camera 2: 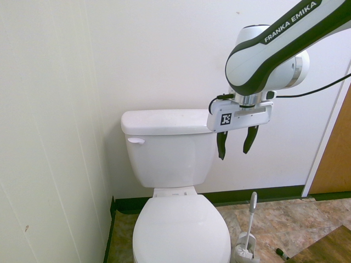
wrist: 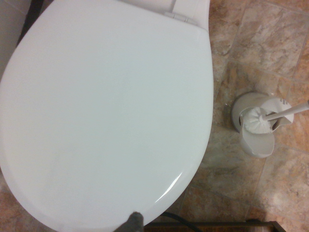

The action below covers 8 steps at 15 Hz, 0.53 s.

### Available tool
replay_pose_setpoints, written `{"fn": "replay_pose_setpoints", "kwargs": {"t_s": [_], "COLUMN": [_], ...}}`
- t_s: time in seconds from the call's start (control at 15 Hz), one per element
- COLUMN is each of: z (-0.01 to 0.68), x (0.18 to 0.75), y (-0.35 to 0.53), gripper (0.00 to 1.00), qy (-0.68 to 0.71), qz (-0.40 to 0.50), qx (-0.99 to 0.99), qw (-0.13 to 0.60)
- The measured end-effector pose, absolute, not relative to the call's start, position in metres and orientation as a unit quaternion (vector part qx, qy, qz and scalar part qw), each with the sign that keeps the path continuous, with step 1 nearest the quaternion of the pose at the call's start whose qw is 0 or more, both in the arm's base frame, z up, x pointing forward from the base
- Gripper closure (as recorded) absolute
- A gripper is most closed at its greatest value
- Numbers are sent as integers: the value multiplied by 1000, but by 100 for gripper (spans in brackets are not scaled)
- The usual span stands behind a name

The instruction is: Flush the toilet

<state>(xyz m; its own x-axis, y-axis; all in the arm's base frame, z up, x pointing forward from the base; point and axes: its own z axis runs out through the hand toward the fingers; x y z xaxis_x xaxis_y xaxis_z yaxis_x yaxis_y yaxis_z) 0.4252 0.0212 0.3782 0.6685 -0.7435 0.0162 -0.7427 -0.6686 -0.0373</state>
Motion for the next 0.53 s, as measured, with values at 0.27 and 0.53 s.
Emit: {"fn": "replay_pose_setpoints", "kwargs": {"t_s": [0.27,0.53], "z": [379,392], "x": [438,499], "y": [35,95], "gripper": [0,0], "qy": [402,395], "qz": [-18,-30], "qx": [-915,-917], "qw": [22,50]}}
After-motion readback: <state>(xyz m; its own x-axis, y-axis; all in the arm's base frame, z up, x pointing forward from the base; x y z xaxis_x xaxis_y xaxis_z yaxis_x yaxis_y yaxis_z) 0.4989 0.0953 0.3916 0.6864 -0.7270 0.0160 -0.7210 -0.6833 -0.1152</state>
